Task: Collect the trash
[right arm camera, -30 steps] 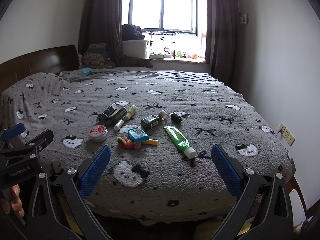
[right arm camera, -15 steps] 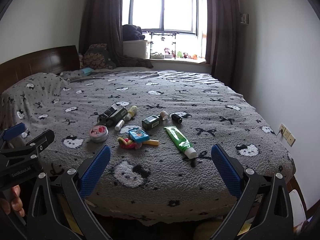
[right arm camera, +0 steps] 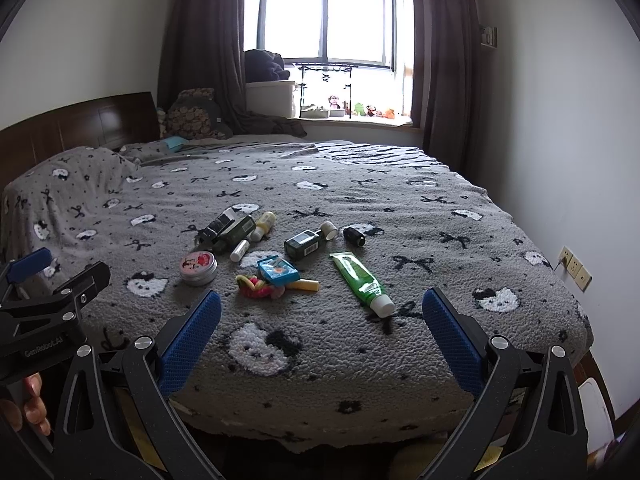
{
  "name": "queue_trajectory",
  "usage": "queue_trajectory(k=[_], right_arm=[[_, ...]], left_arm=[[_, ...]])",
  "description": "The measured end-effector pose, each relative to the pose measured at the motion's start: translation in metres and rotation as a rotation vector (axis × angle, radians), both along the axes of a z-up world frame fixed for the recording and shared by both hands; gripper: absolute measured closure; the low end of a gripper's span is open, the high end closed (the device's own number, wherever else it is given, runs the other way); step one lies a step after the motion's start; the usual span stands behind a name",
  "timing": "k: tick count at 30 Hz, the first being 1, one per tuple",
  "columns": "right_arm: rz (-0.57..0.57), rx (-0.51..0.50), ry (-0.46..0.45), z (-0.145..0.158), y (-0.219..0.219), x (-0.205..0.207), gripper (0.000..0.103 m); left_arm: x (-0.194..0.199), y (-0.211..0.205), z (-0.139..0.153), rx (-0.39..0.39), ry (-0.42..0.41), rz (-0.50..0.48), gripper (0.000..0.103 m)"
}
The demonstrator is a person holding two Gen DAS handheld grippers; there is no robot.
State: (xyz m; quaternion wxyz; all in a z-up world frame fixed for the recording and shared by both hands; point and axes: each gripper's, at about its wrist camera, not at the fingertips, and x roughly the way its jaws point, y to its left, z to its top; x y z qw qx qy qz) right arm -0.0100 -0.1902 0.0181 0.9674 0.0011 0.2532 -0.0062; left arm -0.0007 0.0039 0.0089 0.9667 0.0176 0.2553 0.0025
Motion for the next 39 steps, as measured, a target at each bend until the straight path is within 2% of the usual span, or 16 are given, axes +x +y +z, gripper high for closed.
queue_trajectory(k=[4,10,17,20,25,29,33,39], right_arm=[[0.02,0.025,-0.005,-0.002,0.0,0.001,0.003],[0.011,-0.019,-0.016,-0.008,-0.002,0.004,0.003],[0.035,0.043,0.066,-0.029,-0.017,0.018,0.003],[0.009,0.044,0.118,-0.044,-0.023,0.029,0.003],[-0.039,0.026,0.131,-0.064,-0.037,0.046,0.003],[-0.047,0.075,0.143,-0.079,-0.052,0.064,0.003],[-0.024,0.15,0.208,-0.095,-0.065,0.087,0.003],[-0.038,0.036,0.232,-0.107,-0.065,0.124,0.003]], left_arm=[[0.001,-0.003,0.0,-0.002,0.005,0.001,0.007],[0.006,-0.007,-0.011,0.0,0.019,-0.016,0.007],[0.021,0.0,-0.036,0.014,0.065,-0.025,0.007],[0.029,0.006,-0.049,0.014,0.093,-0.029,0.007],[0.045,0.01,-0.068,0.01,0.128,-0.048,0.008],[0.061,0.007,-0.084,-0.002,0.169,-0.077,0.008],[0.081,-0.004,-0.102,-0.043,0.236,-0.119,0.008],[0.112,-0.032,-0.121,-0.041,0.275,-0.198,0.008]])
